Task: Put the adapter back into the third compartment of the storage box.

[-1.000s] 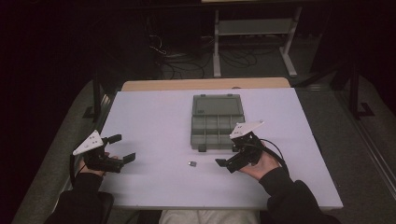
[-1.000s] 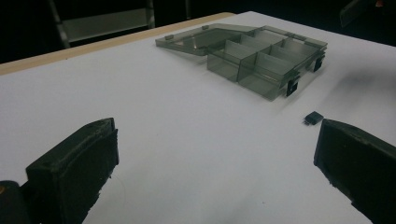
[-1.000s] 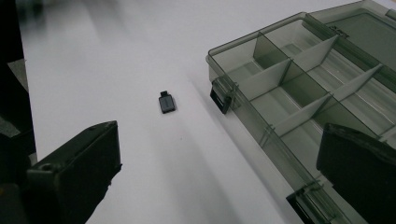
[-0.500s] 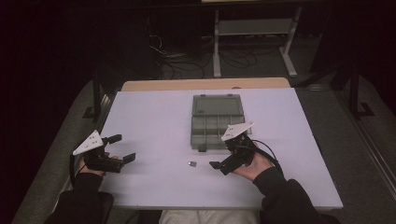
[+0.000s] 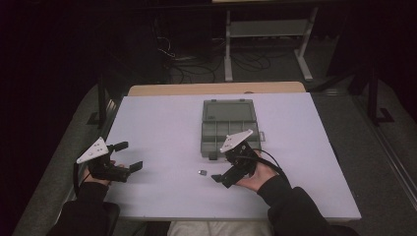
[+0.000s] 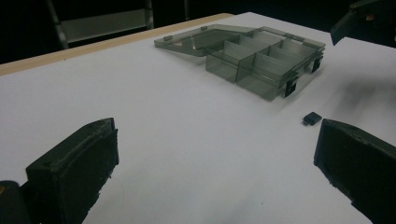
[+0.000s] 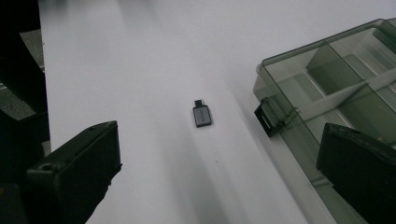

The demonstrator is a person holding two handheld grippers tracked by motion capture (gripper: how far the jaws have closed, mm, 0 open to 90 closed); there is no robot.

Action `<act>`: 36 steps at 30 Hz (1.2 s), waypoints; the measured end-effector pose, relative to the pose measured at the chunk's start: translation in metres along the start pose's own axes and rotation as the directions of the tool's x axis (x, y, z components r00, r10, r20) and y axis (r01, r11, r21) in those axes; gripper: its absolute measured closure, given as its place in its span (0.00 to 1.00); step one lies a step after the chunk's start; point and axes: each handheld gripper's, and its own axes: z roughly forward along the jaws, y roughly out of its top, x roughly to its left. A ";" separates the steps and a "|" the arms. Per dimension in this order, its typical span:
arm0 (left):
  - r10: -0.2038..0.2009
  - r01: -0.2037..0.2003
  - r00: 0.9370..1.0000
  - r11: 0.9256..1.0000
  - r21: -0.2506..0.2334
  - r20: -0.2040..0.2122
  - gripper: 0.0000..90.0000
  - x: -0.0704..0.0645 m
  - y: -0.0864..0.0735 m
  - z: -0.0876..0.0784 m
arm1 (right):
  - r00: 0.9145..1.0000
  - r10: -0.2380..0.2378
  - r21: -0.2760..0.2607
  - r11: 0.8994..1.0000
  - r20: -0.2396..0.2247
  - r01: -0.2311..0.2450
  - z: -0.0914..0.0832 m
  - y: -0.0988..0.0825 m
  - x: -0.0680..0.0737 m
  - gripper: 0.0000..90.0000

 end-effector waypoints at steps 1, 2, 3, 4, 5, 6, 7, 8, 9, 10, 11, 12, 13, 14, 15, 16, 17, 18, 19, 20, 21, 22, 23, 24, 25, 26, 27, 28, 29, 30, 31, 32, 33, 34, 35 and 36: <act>-0.001 0.001 1.000 1.000 0.000 0.000 0.00 0.000 0.000 0.000 | 1.000 -0.003 0.003 1.000 -0.004 0.003 0.001 0.001 0.001 0.00; -0.001 0.001 1.000 1.000 0.001 0.000 0.00 0.000 0.000 0.000 | 1.000 -0.009 0.010 1.000 -0.010 0.010 0.004 0.003 0.003 0.00; -0.001 0.001 1.000 1.000 0.001 0.000 0.00 0.000 0.000 0.000 | 1.000 -0.012 0.012 1.000 -0.012 0.012 0.004 0.004 0.004 0.00; 0.000 0.000 1.000 1.000 0.001 0.000 0.00 0.000 0.000 0.000 | 1.000 -0.018 0.012 1.000 -0.014 0.018 0.006 0.005 0.005 0.00; 0.000 0.000 1.000 1.000 0.002 0.000 0.00 0.000 0.000 0.000 | 1.000 -0.019 0.014 1.000 -0.017 0.020 0.007 0.006 0.006 0.00; 0.000 0.000 1.000 1.000 0.002 0.000 0.00 0.000 0.000 0.000 | 1.000 -0.022 0.017 1.000 -0.020 0.023 0.008 0.006 0.007 0.00; 0.000 0.000 1.000 1.000 0.001 0.000 0.00 0.000 0.000 0.000 | 0.999 -0.024 0.018 1.000 -0.023 0.024 0.010 0.007 0.007 0.00; 0.000 0.000 1.000 1.000 0.001 0.000 0.00 0.000 0.000 0.000 | 0.999 -0.028 0.020 0.999 -0.026 0.029 0.011 0.008 0.008 0.00; 0.000 0.000 1.000 1.000 0.001 0.000 0.00 0.000 0.000 0.000 | 0.999 -0.030 0.023 0.999 -0.029 0.030 0.012 0.008 0.008 0.00; 0.000 0.000 1.000 1.000 0.001 0.000 0.00 0.000 0.000 0.000 | 0.999 -0.032 0.026 0.999 -0.031 0.032 0.013 0.009 0.009 0.00; 0.000 0.000 1.000 1.000 0.001 0.000 0.00 0.000 0.000 0.000 | 0.999 -0.032 0.030 0.999 -0.033 0.033 0.014 0.009 0.010 0.00; 0.000 0.000 1.000 1.000 0.001 0.000 0.00 0.000 0.000 0.000 | 0.999 -0.036 0.033 0.999 -0.035 0.038 0.016 0.010 0.010 0.00; 0.000 0.000 1.000 1.000 0.001 0.000 0.00 0.000 0.000 0.000 | 0.999 -0.038 0.038 0.999 -0.037 0.039 0.017 0.010 0.011 0.00; 0.000 0.000 1.000 1.000 0.001 0.000 0.00 0.000 0.000 0.000 | 0.998 -0.040 0.041 0.998 -0.039 0.041 0.018 0.010 0.012 0.00; 0.000 0.000 1.000 1.000 0.001 0.000 0.00 0.000 0.000 0.000 | 0.998 -0.044 0.045 0.998 -0.043 0.046 0.020 0.011 0.012 0.00; 0.000 0.000 1.000 1.000 0.001 0.000 0.00 0.000 0.000 0.000 | 0.998 -0.043 0.048 0.998 -0.045 0.046 0.020 0.011 0.013 0.01; 0.000 0.000 1.000 1.000 0.001 0.000 0.00 0.000 0.000 0.000 | 0.998 -0.049 0.050 0.997 -0.048 0.051 0.021 0.011 0.013 0.01; 0.000 0.000 1.000 1.000 0.001 0.000 0.00 0.000 0.000 0.000 | 0.998 -0.047 0.053 0.997 -0.049 0.049 0.022 0.011 0.015 0.01; 0.000 0.000 1.000 1.000 0.001 0.000 0.00 0.000 0.000 0.000 | 0.998 -0.047 0.053 0.997 -0.049 0.049 0.022 0.011 0.015 0.01; 0.000 0.000 1.000 1.000 0.001 0.000 0.00 0.000 0.000 0.000 | 0.997 -0.051 0.054 0.997 -0.052 0.053 0.023 0.012 0.015 0.01; 0.000 0.000 1.000 1.000 0.000 0.001 0.00 0.000 0.000 0.000 | 0.997 -0.056 0.061 0.996 -0.058 0.060 0.025 0.012 0.017 0.01; 0.000 0.000 1.000 1.000 0.000 0.001 0.00 0.000 0.000 0.000 | 0.996 -0.060 0.064 0.996 -0.061 0.064 0.027 0.013 0.017 0.01; 0.000 0.000 1.000 1.000 0.000 0.001 0.00 0.000 0.000 0.000 | 0.996 -0.060 0.067 0.996 -0.065 0.064 0.028 0.013 0.018 0.01; 0.000 0.000 1.000 1.000 0.000 0.001 0.00 0.000 0.000 0.000 | 0.996 -0.056 0.070 0.996 -0.067 0.061 0.029 0.014 0.018 0.01; 0.000 0.000 1.000 1.000 0.000 0.002 0.00 0.000 0.000 0.000 | 0.996 -0.059 0.074 0.995 -0.071 0.064 0.030 0.014 0.018 0.01; 0.000 0.000 1.000 1.000 0.001 0.002 0.00 0.000 0.000 0.000 | 0.995 -0.059 0.075 0.995 -0.075 0.065 0.031 0.015 0.019 0.01; 0.000 0.000 1.000 1.000 0.001 0.002 0.00 0.000 0.000 0.000 | 0.995 -0.060 0.077 0.995 -0.078 0.066 0.032 0.015 0.019 0.01; 0.000 0.000 1.000 1.000 0.001 0.002 0.00 0.000 0.000 0.000 | 0.995 -0.061 0.079 0.995 -0.081 0.067 0.033 0.016 0.019 0.01; 0.000 0.000 1.000 1.000 0.001 0.002 0.00 0.000 0.000 0.000 | 0.995 -0.062 0.083 0.994 -0.084 0.069 0.034 0.016 0.019 0.01; 0.001 -0.001 1.000 1.000 0.000 0.002 0.00 0.000 0.000 0.000 | 0.994 -0.065 0.087 0.994 -0.086 0.072 0.036 0.016 0.020 0.02; 0.001 -0.001 1.000 1.000 0.001 0.002 0.00 0.000 0.000 0.000 | 0.993 -0.071 0.089 0.993 -0.091 0.079 0.037 0.016 0.020 0.04; 0.000 0.000 1.000 1.000 0.001 0.002 0.00 0.000 0.000 0.000 | 0.992 -0.079 0.091 0.992 -0.096 0.088 0.038 0.016 0.020 0.06; 0.000 0.000 1.000 1.000 0.001 0.002 0.00 0.000 0.000 0.000 | 0.992 -0.084 0.091 0.992 -0.096 0.093 0.038 0.016 0.021 0.07; 0.000 0.000 1.000 1.000 0.000 0.003 0.00 0.000 0.000 0.000 | 0.991 -0.084 0.092 0.991 -0.099 0.093 0.039 0.017 0.021 0.08; 0.001 -0.001 1.000 1.000 0.001 0.003 0.00 0.000 0.000 0.000 | 0.991 -0.083 0.093 0.991 -0.102 0.093 0.040 0.017 0.020 0.10; 0.001 -0.001 1.000 1.000 0.000 0.003 0.00 0.000 0.000 0.000 | 0.991 -0.083 0.091 0.992 -0.104 0.092 0.040 0.017 0.020 0.11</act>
